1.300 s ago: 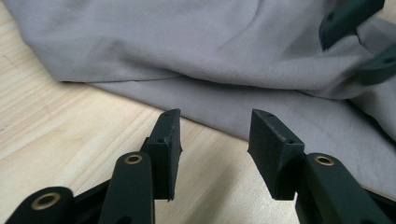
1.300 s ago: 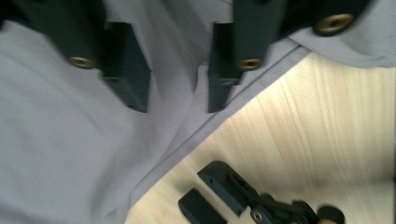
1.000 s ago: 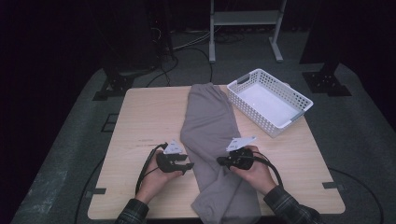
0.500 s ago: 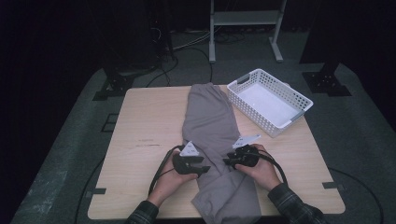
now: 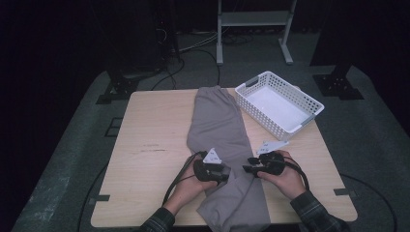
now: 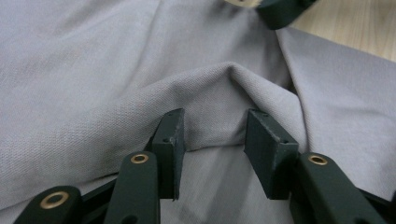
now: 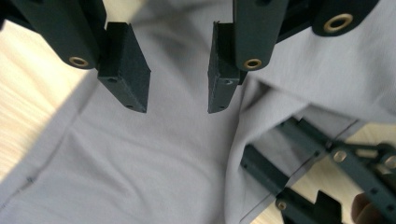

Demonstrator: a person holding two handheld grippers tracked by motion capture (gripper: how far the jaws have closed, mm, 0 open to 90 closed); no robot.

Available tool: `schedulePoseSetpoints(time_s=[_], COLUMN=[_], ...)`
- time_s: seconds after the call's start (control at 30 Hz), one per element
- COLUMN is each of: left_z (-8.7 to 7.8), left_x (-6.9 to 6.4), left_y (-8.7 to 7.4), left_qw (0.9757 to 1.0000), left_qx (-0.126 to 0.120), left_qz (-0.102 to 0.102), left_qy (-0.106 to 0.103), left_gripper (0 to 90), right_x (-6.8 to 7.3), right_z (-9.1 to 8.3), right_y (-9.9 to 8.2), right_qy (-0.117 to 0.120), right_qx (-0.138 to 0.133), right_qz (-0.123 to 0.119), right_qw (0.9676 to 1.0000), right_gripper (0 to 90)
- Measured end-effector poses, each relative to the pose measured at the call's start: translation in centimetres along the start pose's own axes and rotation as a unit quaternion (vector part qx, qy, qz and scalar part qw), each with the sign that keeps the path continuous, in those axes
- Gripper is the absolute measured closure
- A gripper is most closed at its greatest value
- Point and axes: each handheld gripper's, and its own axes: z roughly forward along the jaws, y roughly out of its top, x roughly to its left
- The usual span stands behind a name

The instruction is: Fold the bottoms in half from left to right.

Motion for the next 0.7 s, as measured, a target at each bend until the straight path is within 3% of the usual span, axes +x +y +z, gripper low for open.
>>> schedulePoseSetpoints(time_s=[0.13,0.23,0.5,0.6,0.7], left_z=[0.0,-0.1,-1.0,-1.3,-0.6], left_x=[0.2,0.3,0.1,0.1,0.3], left_y=[0.2,0.1,0.2,0.2,0.3], left_qw=[0.9999,0.9999,0.9996,0.9999,0.9996], left_qx=[0.01,0.014,0.013,-0.006,-0.017], left_qz=[0.001,-0.008,-0.019,-0.013,-0.022], left_qy=[0.01,0.0,-0.014,-0.007,-0.003], left_gripper=[74.1,89.3,90.0,89.8,73.9], right_x=[0.0,0.2,0.6,0.6,0.6], right_z=[-0.6,-0.5,-0.2,-0.2,-0.1], right_y=[-1.0,-1.5,-1.4,-1.4,-1.5], right_qy=[0.007,0.009,0.01,0.012,0.014], right_qx=[0.009,0.017,0.022,0.02,0.024], right_qz=[-0.001,-0.004,-0.018,-0.018,-0.017], right_qw=[0.9999,0.9998,0.9995,0.9996,0.9995], right_gripper=[56.7,56.4,53.9,53.5,53.4])
